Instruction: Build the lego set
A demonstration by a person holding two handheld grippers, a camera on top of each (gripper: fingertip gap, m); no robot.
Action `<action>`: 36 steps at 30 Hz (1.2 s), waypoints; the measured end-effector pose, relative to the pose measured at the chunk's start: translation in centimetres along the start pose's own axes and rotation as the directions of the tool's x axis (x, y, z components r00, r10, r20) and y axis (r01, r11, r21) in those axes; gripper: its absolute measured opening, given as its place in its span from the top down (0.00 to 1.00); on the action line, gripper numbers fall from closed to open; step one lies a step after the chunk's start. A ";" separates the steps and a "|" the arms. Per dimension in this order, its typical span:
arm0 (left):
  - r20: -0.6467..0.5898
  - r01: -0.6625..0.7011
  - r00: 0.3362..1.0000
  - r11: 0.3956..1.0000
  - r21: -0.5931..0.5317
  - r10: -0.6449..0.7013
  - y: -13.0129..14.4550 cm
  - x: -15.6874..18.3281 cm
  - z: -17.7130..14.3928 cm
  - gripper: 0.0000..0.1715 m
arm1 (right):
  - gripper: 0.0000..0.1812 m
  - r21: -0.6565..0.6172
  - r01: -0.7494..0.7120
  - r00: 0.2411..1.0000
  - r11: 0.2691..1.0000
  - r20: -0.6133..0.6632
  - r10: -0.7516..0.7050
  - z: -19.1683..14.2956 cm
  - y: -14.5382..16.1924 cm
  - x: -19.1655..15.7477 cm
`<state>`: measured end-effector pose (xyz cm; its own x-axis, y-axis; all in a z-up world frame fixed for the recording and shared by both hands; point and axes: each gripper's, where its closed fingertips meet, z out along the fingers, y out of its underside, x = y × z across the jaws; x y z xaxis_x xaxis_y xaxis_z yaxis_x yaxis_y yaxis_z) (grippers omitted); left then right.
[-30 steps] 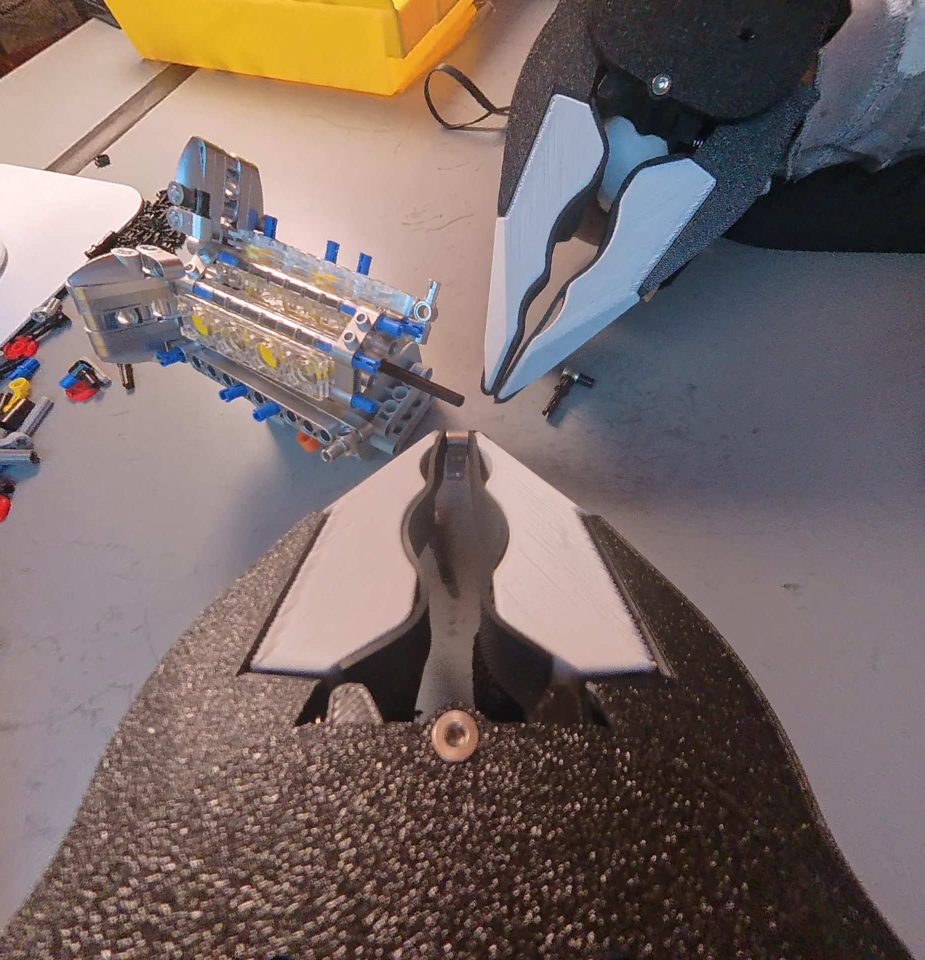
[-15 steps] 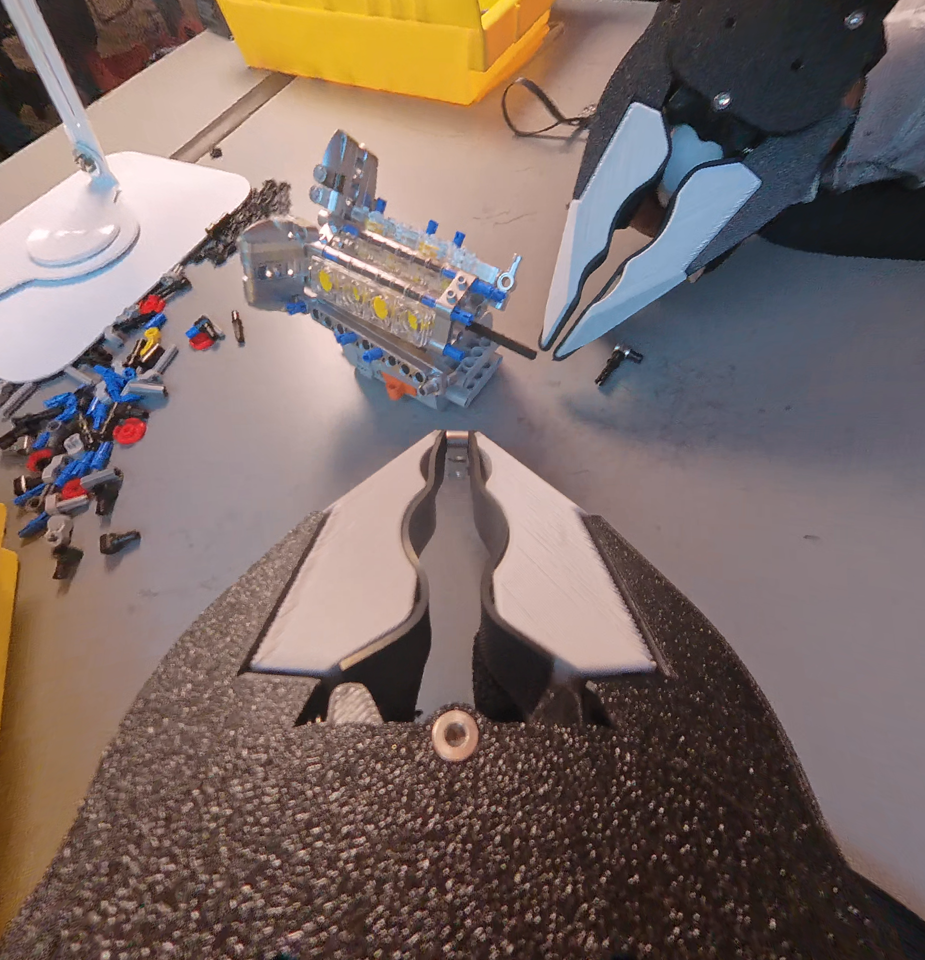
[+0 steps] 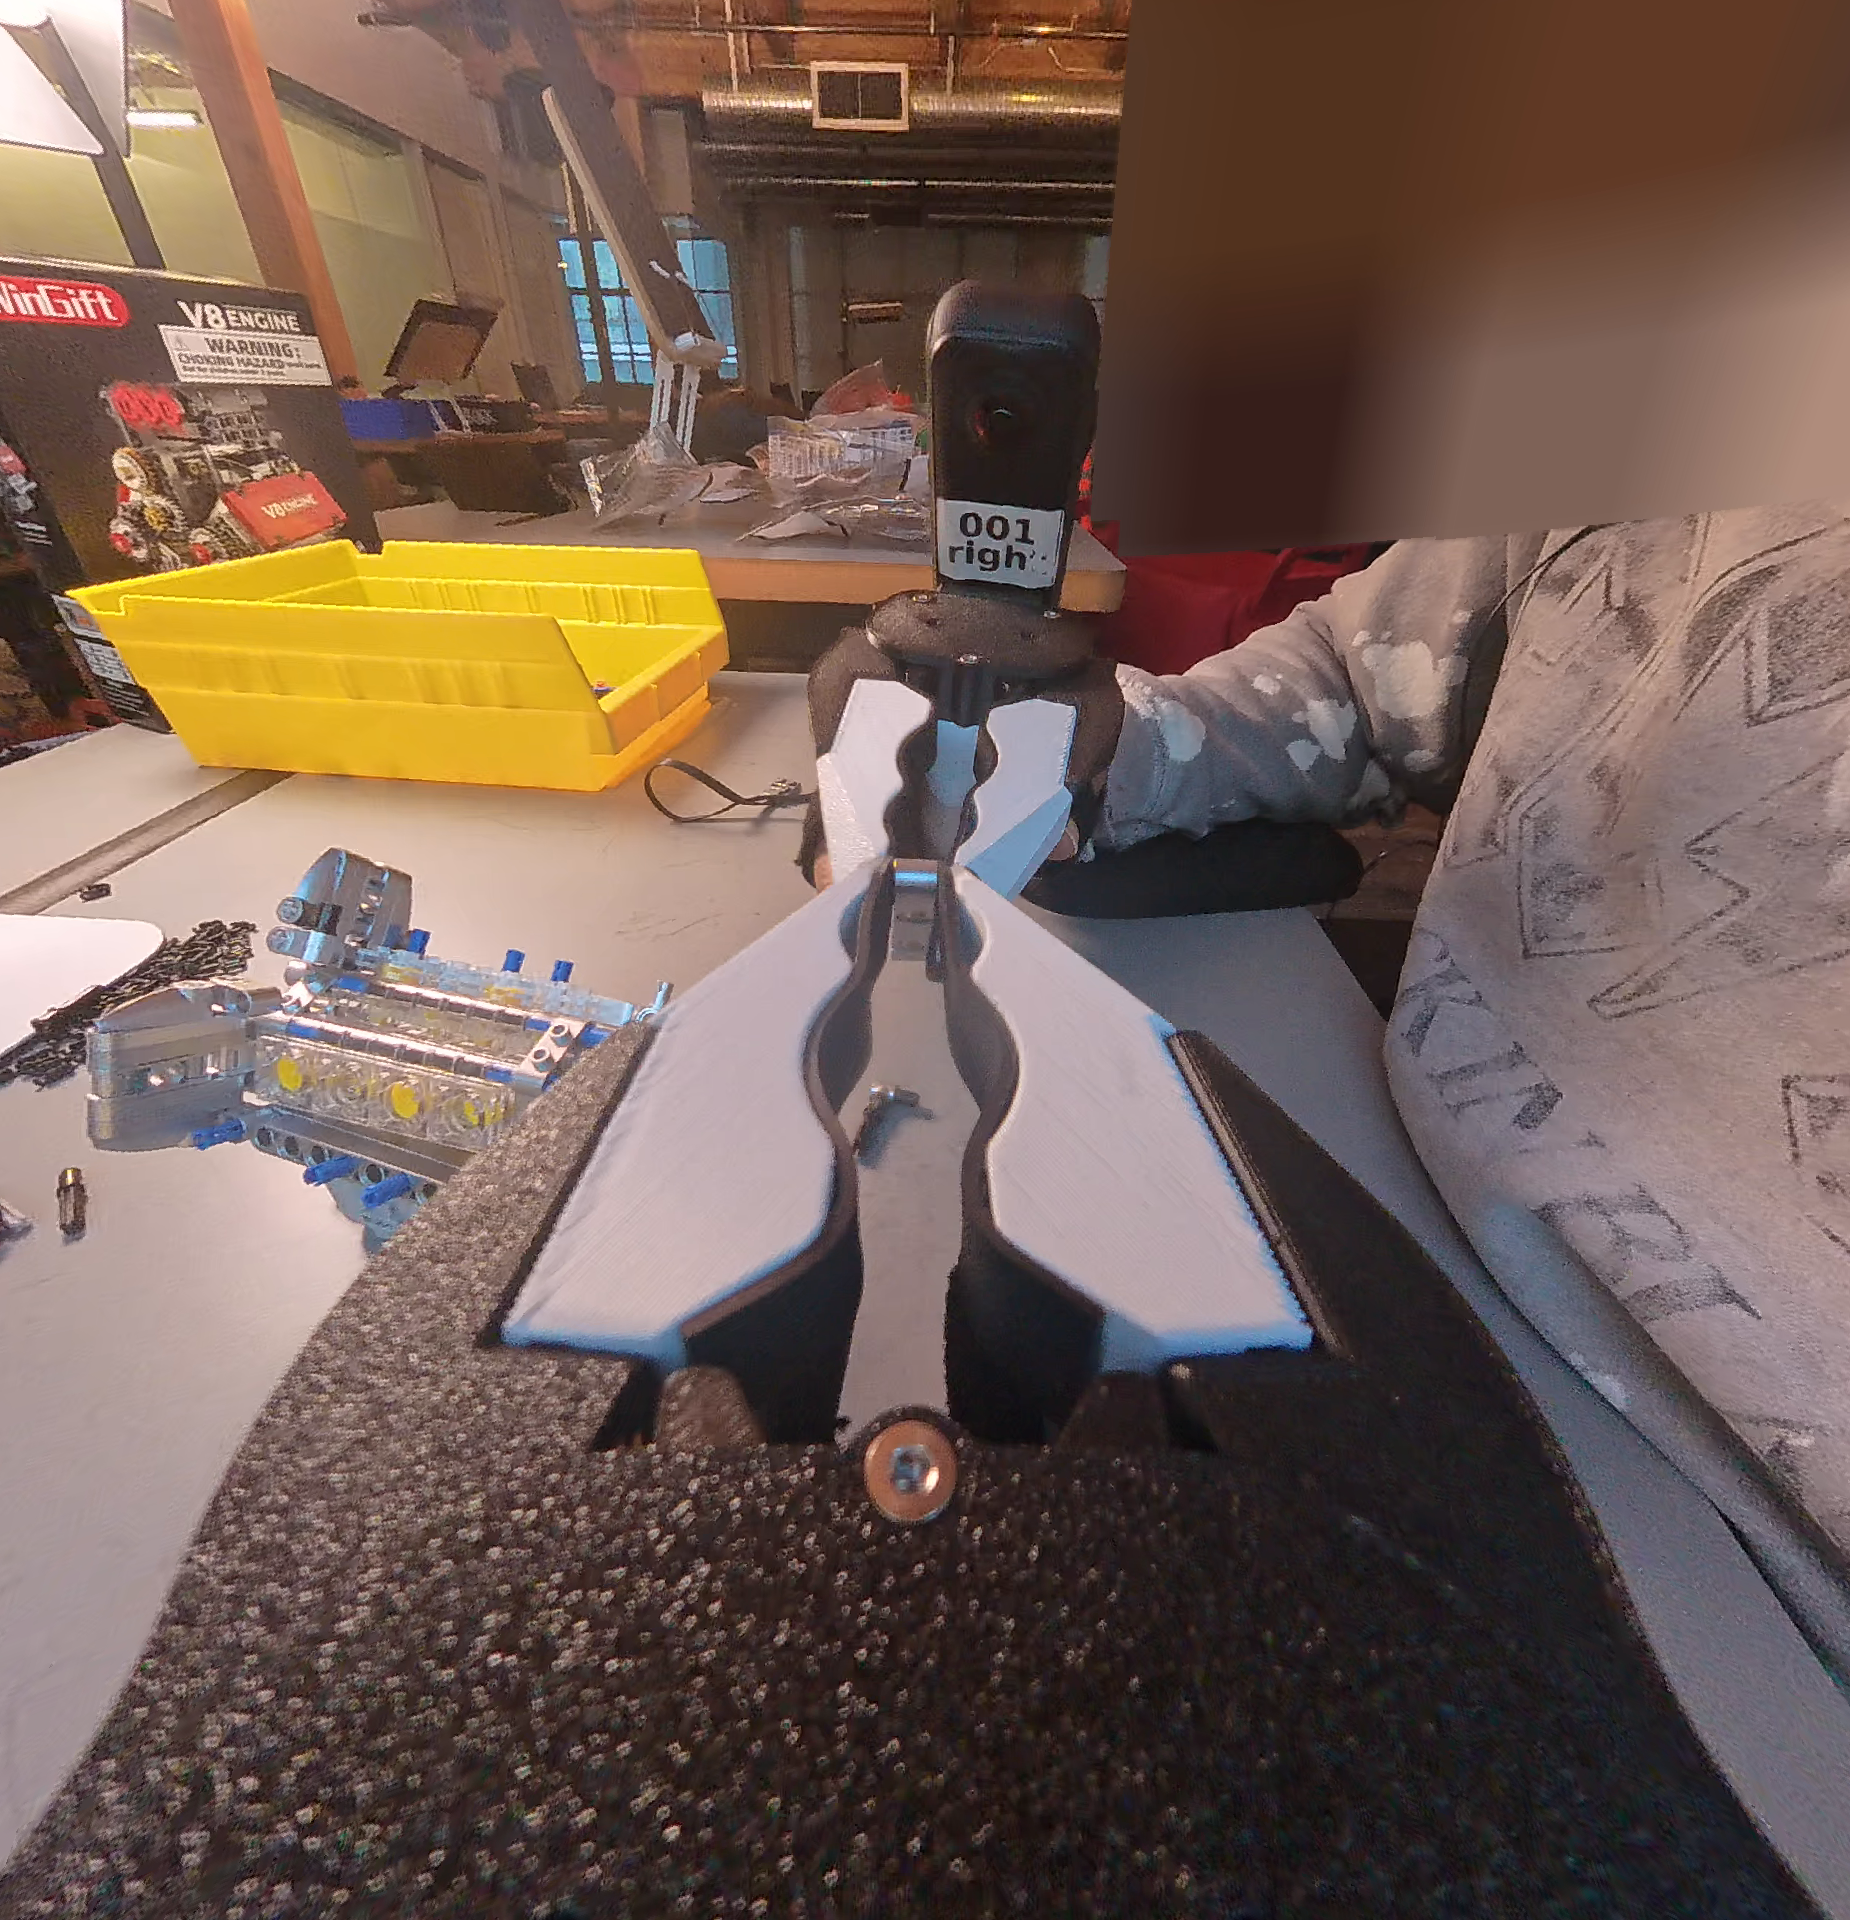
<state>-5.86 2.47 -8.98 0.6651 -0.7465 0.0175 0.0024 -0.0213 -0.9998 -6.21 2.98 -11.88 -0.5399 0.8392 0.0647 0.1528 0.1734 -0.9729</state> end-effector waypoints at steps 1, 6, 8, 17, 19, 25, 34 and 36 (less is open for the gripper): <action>-0.002 -0.001 1.000 1.000 -0.003 0.001 0.1 0.0 0.1 0.97 | 0.96 -0.004 -0.006 1.000 1.000 0.006 0.006 0.0 0.1 -0.1; 0.018 -0.029 0.999 0.997 -0.071 0.030 1.2 -0.4 0.1 0.96 | 0.96 -0.064 -0.048 0.999 0.997 0.008 0.048 0.0 1.0 0.2; 0.055 -0.038 0.997 0.985 -0.170 0.048 2.7 -1.2 -0.1 0.96 | 0.96 -0.130 -0.066 0.998 0.989 -0.016 0.064 -0.2 2.1 0.9; 0.255 -0.026 0.944 0.814 -0.580 0.211 9.7 -5.9 0.1 0.95 | 0.96 -0.382 -0.153 0.977 0.911 -0.195 0.083 0.1 6.9 4.1; 0.296 0.001 0.927 0.790 -0.614 0.228 10.3 -6.6 0.0 0.95 | 0.96 -0.406 -0.160 0.970 0.900 -0.233 0.067 0.1 7.4 4.6; 0.354 0.045 0.904 0.768 -0.639 0.241 10.7 -7.2 -0.4 0.95 | 0.96 -0.453 -0.148 0.954 0.879 -0.299 0.006 0.2 8.4 5.4; 0.394 0.144 0.908 0.778 -0.612 0.142 10.9 -8.0 -1.0 0.90 | 0.96 -0.410 -0.169 0.942 0.896 -0.335 0.024 0.1 7.8 6.1; 0.384 0.142 0.912 0.767 -0.625 0.144 11.2 -7.9 -0.8 0.88 | 0.96 -0.411 -0.163 0.942 0.897 -0.336 0.017 0.1 7.8 6.1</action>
<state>-11.66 7.58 -20.31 0.8937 -0.4287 -0.1325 -0.3705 -0.5384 -0.7569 -8.43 9.42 -19.06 -0.2275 0.9665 0.1190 0.5649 0.2306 -0.7923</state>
